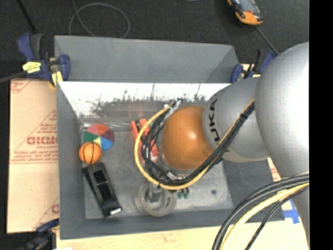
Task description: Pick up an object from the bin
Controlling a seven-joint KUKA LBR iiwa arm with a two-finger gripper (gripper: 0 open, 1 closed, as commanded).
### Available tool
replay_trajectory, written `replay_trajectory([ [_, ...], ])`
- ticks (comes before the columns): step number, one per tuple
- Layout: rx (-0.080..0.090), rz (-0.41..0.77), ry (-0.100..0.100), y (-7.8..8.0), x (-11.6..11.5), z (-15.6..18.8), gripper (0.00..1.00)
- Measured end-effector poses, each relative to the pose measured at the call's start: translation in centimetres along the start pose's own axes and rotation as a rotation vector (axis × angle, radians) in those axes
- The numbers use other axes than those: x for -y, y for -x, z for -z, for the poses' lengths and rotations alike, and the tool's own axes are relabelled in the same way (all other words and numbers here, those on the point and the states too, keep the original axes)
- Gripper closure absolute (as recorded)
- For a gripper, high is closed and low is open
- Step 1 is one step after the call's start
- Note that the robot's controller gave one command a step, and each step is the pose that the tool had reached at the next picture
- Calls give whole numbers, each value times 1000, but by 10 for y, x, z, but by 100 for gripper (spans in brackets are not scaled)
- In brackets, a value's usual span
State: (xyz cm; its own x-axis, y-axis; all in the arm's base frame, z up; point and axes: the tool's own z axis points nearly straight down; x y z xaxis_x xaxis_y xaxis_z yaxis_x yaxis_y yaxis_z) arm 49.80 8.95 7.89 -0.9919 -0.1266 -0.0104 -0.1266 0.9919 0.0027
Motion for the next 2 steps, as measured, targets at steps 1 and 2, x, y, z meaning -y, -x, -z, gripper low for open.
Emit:
replay_trajectory([
  [1,-12,0,-3,-2,1,21,100],
  [2,-7,-1,-3,-1,1,35,100],
])
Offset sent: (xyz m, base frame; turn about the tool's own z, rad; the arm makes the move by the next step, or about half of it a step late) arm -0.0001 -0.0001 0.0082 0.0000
